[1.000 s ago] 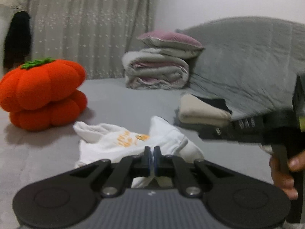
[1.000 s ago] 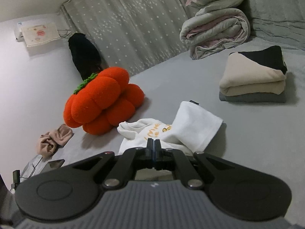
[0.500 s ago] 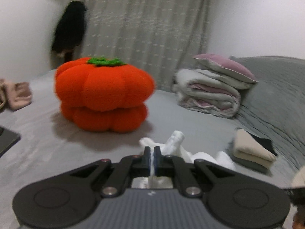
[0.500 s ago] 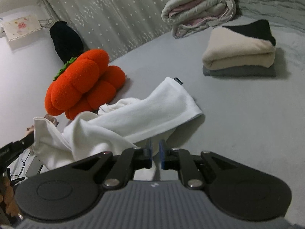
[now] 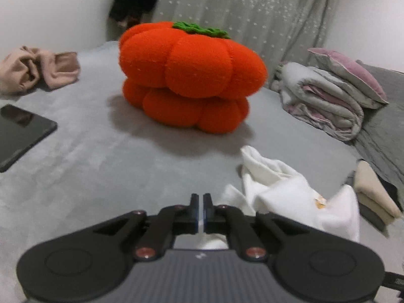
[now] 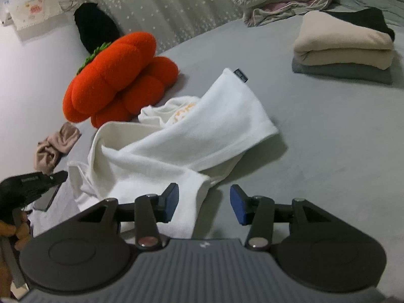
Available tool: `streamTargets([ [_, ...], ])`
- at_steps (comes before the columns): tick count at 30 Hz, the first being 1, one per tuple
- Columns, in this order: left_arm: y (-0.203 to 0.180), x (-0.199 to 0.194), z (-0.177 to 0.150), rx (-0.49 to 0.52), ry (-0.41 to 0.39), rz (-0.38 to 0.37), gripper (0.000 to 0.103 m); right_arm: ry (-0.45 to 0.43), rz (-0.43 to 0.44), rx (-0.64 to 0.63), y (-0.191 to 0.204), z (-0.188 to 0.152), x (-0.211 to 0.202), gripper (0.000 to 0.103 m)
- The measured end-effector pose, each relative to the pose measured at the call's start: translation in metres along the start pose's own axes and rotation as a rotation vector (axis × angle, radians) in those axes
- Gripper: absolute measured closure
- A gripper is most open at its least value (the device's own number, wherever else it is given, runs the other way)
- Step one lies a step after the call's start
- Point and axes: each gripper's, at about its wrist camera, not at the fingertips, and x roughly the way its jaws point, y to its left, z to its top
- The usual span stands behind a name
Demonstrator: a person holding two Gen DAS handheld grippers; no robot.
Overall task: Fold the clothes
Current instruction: 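Pull the sweatshirt edge with the left gripper to spread it flat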
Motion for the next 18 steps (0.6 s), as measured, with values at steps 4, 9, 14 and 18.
streamTargets([
  [4, -0.006, -0.005, -0.006, -0.005, 0.065, -0.101, 0.061, 0.020, -0.015, -0.003, 0.002, -0.002, 0.006, 0.053],
  [9, -0.023, 0.004, -0.020, -0.038, 0.190, -0.284, 0.053, 0.041, -0.014, 0.013, 0.004, -0.004, 0.011, 0.053],
  [14, -0.055, 0.017, -0.036, 0.027, 0.249, -0.320, 0.053, 0.049, -0.030, 0.025, 0.006, -0.005, 0.015, 0.052],
  [18, -0.071, 0.029, -0.044, 0.013, 0.274, -0.334, 0.055, 0.053, -0.041, 0.026, 0.006, -0.005, 0.015, 0.051],
])
